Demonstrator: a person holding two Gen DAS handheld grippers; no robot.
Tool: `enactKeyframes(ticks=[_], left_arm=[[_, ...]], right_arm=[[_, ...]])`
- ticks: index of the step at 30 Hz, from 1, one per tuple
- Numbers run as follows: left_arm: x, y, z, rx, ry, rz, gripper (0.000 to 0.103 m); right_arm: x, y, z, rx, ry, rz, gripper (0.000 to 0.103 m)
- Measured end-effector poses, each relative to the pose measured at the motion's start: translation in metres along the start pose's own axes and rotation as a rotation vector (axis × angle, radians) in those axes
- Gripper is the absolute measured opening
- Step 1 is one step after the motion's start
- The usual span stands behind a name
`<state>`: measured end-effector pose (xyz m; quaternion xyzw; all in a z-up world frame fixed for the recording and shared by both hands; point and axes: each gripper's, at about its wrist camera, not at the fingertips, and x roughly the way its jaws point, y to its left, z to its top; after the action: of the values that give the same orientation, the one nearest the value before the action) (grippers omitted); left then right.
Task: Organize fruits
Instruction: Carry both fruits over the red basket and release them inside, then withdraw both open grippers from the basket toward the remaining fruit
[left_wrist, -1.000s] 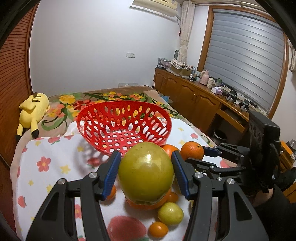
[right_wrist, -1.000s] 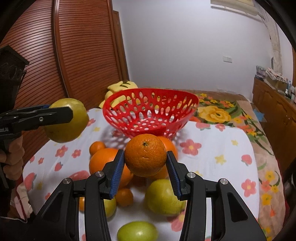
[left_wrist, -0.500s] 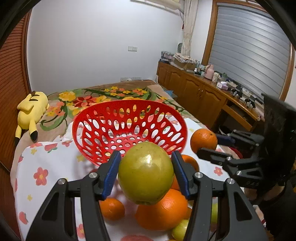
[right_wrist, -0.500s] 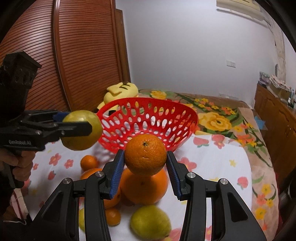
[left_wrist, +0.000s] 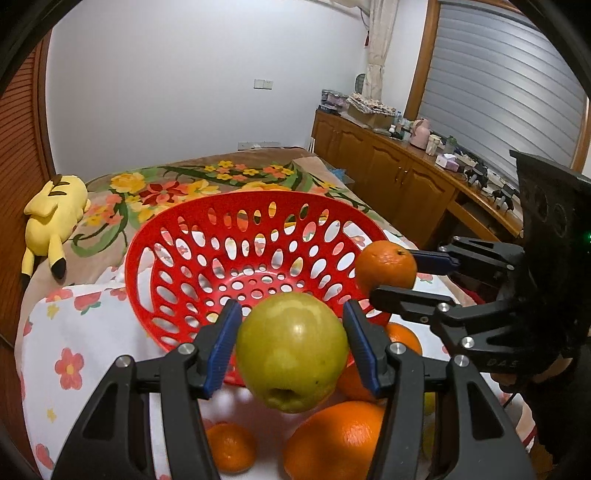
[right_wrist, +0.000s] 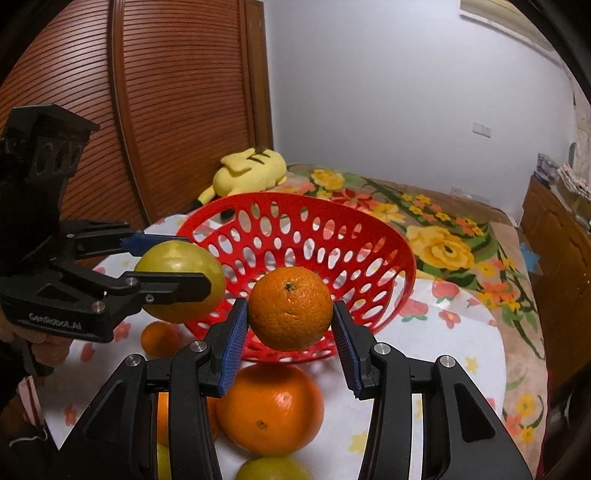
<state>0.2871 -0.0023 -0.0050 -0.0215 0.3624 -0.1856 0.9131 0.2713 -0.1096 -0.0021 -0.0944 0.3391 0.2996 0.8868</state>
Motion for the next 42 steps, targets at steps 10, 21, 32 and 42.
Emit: enactKeyframes(ticks=[10,21,32,42], left_arm=[[0.004,0.004,0.015,-0.004,-0.022,0.005,0.053],[0.001,0.017,0.009,-0.030,-0.018,0.031,0.053],[-0.005,0.022,0.002,-0.040,-0.027,0.034,0.055],[-0.014,0.021,-0.006,-0.026,-0.031,0.042,0.061]], right_arm=[[0.015,-0.012,0.006,-0.006,0.038,0.005,0.046],[0.030,-0.015,0.009,-0.021,0.075,0.012,0.046],[0.037,-0.014,0.011,-0.033,0.101,0.018,0.046],[0.038,-0.010,0.012,-0.027,0.102,0.025,0.046]])
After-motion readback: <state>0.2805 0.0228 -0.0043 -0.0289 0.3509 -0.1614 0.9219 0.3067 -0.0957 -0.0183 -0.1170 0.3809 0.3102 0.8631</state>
